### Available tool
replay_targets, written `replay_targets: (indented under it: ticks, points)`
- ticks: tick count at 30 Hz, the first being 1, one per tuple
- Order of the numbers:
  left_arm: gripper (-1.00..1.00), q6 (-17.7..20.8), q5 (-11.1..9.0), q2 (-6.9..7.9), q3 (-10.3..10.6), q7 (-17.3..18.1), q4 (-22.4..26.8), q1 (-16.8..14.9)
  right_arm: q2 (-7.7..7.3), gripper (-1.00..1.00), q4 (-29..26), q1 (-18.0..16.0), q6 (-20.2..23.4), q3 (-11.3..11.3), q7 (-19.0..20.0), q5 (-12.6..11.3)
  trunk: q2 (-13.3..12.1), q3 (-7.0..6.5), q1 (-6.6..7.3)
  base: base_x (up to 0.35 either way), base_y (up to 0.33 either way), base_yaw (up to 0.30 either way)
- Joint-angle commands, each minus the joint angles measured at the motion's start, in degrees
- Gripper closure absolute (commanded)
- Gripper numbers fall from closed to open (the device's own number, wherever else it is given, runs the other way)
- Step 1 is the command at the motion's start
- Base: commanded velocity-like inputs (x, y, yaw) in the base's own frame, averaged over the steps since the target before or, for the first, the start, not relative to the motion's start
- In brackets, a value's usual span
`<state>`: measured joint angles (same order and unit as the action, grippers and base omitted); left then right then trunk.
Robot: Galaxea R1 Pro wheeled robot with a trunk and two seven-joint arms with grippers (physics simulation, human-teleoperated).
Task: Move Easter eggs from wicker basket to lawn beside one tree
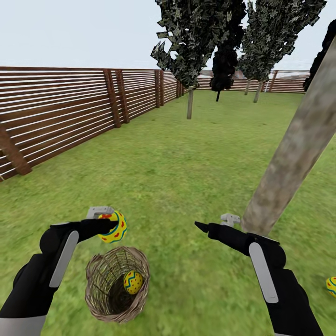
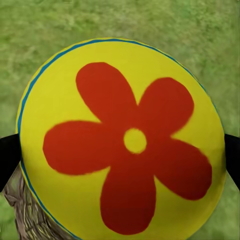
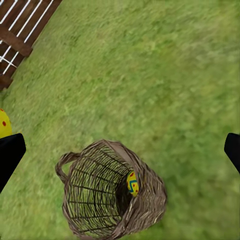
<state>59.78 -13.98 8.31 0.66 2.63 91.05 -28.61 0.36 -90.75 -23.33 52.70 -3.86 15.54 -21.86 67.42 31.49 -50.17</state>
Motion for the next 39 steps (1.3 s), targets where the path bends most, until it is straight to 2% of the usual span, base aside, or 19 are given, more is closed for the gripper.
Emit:
replay_targets:
  ticks: [1,5,23,28,39]
  points:
    - [1.0,0.2,0.2,0.04,0.1,0.3,0.2,0.0,0.05,-1.0,0.0,0.0,0.3,0.0,0.5,0.4,-0.4,-0.14,0.22,0.0,0.0,-0.048]
    - [1.0,0.2,0.5,-0.07,0.1,0.1,0.3,0.0,0.08,-1.0,0.0,0.0,0.3,0.3,0.6,0.3,-2.0,-1.04,1.1,0.0,0.0,-0.153]
    - [1.0,0.2,0.8,-0.13,0.3,0.0,0.2,0.0,0.06,-1.0,0.0,0.0,0.3,0.3,0.6,0.2,-2.0,-2.22,1.1,0.0,-0.027,-0.213]
    - [1.0,0.2,1.0,-0.13,2.8,-0.1,0.1,0.0,0.05,-1.0,0.0,0.0,0.3,0.4,0.6,0.2,-2.0,-2.56,1.1,-0.068,-0.176,-0.216]
    - [1.0,0.2,1.1,-0.13,3.2,-0.2,0.0,0.0,0.0,-1.0,0.0,0.0,0.3,0.3,0.7,0.2,-2.0,-3.29,1.1,-0.234,-0.182,-0.216]
